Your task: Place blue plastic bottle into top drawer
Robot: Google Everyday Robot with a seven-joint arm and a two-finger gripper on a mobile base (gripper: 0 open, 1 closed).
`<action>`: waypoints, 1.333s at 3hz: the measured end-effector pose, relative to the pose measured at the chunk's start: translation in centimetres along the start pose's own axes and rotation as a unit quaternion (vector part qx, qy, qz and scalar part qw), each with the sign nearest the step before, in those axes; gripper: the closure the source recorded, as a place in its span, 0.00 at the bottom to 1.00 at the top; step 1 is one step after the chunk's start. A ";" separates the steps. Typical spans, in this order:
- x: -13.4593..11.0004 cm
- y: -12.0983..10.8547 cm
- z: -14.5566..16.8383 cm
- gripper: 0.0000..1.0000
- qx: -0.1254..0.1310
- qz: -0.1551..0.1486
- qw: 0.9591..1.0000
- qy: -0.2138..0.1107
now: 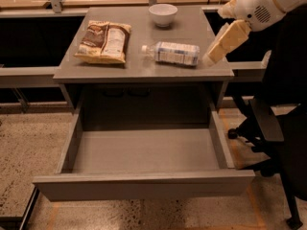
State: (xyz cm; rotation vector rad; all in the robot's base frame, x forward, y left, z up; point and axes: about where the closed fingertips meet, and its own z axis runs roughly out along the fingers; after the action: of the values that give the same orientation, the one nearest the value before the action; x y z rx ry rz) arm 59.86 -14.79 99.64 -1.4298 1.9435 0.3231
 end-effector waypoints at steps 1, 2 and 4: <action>0.2 -2.9 4.6 0.00 0.003 0.025 0.999 -0.045; 0.7 -6.5 8.7 0.00 0.002 0.035 0.997 -0.068; 1.8 -6.5 10.3 0.00 -0.008 0.057 0.996 -0.068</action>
Offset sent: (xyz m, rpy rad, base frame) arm 0.1542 0.0218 -0.0764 0.2140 -0.0347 -0.0404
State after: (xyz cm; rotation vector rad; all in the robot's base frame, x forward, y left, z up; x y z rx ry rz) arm 69.46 -12.66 92.25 -1.2744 1.9190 0.4765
